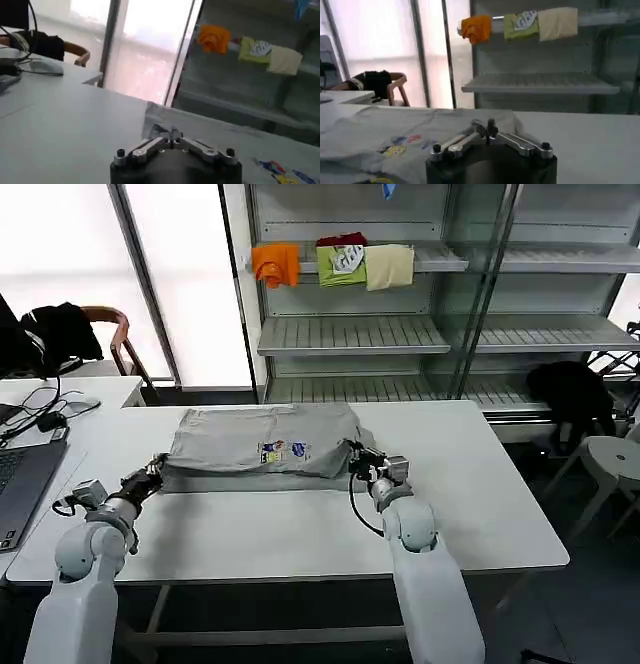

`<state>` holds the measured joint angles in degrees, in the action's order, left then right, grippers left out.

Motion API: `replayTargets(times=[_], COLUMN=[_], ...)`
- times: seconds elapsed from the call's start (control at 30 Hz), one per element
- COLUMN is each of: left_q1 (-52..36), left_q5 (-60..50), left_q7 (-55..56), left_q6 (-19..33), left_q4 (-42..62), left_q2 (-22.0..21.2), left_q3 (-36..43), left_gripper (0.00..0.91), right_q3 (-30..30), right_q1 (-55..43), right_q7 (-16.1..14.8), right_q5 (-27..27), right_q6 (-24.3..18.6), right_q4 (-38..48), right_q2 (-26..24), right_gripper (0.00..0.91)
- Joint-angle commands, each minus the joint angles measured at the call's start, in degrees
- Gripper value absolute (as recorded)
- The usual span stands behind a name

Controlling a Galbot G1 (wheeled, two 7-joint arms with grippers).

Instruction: Fold and organize the clothes.

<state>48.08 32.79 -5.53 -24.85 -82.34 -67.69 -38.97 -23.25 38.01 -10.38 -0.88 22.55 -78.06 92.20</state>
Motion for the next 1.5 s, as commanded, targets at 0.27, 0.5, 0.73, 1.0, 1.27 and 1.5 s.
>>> replayTargets(times=[0.27, 0.5, 0.73, 1.0, 1.27, 1.5], left_q1=[-4.0, -3.6, -2.9, -3.4, 1.3, 7.0], left_q5=[-2.3, -2.7, -4.1, -2.9, -5.6, -8.8], left_q7=[-0.2, -0.3, -0.3, -0.1, -0.1, -0.9], left_q6=[1.0, 0.8, 1.2, 0.8, -1.7, -3.0], left_q4=[6.4, 6.2, 4.9, 1.6, -3.3, -4.9], left_q2=[0.2, 0.4, 0.5, 0.8, 2.1, 3.7], left_q3=[1.9, 1.8, 1.4, 0.9, 0.0, 0.3], left_gripper=[0.010, 0.020, 0.907, 0.907, 0.907, 0.907], right_q3=[-0.5, -0.1, 0.0, 0.0, 1.9, 2.4], right_q1=[-6.6, -7.9, -8.4, -8.8, 0.2, 10.1], right_q7=[-0.4, -0.3, 0.7, 1.9, 3.0, 2.5], right_q5=[-2.5, -3.0, -3.9, -0.5, 1.3, 2.3], right_q6=[-3.0, -3.0, -3.6, -4.5, 4.1, 9.8], right_q4=[10.7, 11.6, 12.2, 10.1, -3.7, -15.3], right_q2=[2.8, 2.8, 2.8, 2.8, 0.4, -4.2], right_gripper=[0.000, 0.000, 0.907, 0.907, 0.907, 0.907])
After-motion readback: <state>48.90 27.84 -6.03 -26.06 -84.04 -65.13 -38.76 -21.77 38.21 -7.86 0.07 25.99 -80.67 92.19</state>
